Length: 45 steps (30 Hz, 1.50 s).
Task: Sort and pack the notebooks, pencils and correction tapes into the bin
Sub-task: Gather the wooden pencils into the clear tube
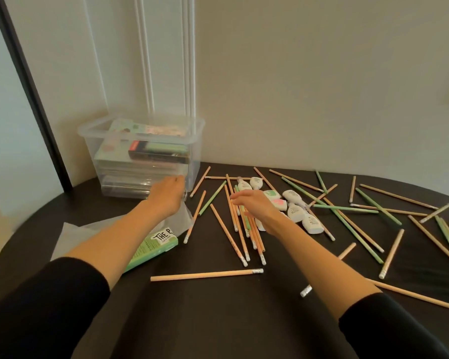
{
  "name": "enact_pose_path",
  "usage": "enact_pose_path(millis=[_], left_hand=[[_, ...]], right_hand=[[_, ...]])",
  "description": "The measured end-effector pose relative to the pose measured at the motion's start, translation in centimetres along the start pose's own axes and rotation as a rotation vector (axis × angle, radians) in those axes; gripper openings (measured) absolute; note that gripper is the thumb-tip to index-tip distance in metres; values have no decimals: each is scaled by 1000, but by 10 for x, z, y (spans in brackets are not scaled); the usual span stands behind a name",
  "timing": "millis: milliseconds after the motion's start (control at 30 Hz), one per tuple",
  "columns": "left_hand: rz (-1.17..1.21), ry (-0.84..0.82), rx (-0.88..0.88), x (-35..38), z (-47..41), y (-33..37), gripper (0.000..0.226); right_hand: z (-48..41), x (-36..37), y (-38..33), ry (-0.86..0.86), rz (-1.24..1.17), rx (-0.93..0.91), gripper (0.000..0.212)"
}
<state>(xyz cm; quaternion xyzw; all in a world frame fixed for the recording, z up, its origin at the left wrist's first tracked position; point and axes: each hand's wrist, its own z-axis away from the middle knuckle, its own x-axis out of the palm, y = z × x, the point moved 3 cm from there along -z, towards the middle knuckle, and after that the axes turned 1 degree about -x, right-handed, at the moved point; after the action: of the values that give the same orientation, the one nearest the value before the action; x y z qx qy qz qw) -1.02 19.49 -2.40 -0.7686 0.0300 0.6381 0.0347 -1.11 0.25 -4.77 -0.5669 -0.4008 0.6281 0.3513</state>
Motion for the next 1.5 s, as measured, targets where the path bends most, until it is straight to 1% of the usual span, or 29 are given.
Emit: enact_pose_path(millis=[100, 167, 200, 333, 367, 433, 500, 567, 633, 700, 767, 833, 867, 900, 967, 1067, 1133, 1233, 1300, 1367, 1433, 1500], left_hand=[[-81, -33, 5, 10, -12, -6, 43], [-114, -22, 14, 16, -20, -10, 47], [-125, -8, 15, 20, -25, -12, 49], [-145, 67, -1, 27, -37, -19, 48], [-152, 78, -4, 28, -38, -20, 47], [-185, 92, 9, 29, -41, -21, 44], [-219, 104, 42, 29, -42, -19, 43], [-205, 113, 75, 26, -41, -13, 45], [-164, 133, 130, 19, -38, -5, 51], [-105, 186, 166, 7, -32, 5, 56], [-65, 247, 174, -4, -26, 16, 60], [-59, 297, 182, -12, -21, 29, 62], [-45, 314, 183, -15, -18, 35, 62], [-19, 322, 180, -17, -15, 42, 63], [35, 330, 170, -19, -8, 54, 64], [85, 368, 172, -16, 5, 77, 65], [109, 416, 159, -12, 12, 92, 62], [138, 486, 104, -7, 18, 108, 56], [179, 535, 59, -2, 24, 116, 55], [208, 579, 26, 3, 31, 120, 55], [205, 596, 43, 8, 34, 125, 57], [170, 615, 128, 11, 35, 131, 62]], right_hand=[[-3, 7, -3, 16, 161, -64, 16], [-7, 13, -6, -26, 315, -87, 10], [-11, 17, -6, -62, 399, -81, 11], [-23, 29, -6, -160, 854, -102, 37], [-25, 31, -6, -173, 937, -119, 40], [-30, 34, -3, -191, 965, -123, 36], [-32, 34, -2, -191, 877, -87, 29], [-32, 32, -3, -167, 741, -38, 28], [-28, 28, -6, -129, 510, 20, 22], [-21, 18, -11, -103, 229, 54, 20], [-14, 6, -16, -105, -81, 95, 19], [-7, -9, -17, -58, -346, 123, 16], [-3, -19, -17, -10, -417, 120, 16], [1, -28, -15, 45, -425, 96, 17], [9, -44, -11, 100, -340, 18, 24], [27, -60, -4, 23, -195, -63, 28], [37, -72, 0, 27, -35, -104, 30], [45, -85, 8, 63, 288, -175, 22], [47, -93, 18, 92, 481, -207, 25], [49, -96, 28, 128, 554, -226, 28], [48, -94, 36, 128, 570, -253, 30], [46, -87, 43, 95, 708, -366, 37]])
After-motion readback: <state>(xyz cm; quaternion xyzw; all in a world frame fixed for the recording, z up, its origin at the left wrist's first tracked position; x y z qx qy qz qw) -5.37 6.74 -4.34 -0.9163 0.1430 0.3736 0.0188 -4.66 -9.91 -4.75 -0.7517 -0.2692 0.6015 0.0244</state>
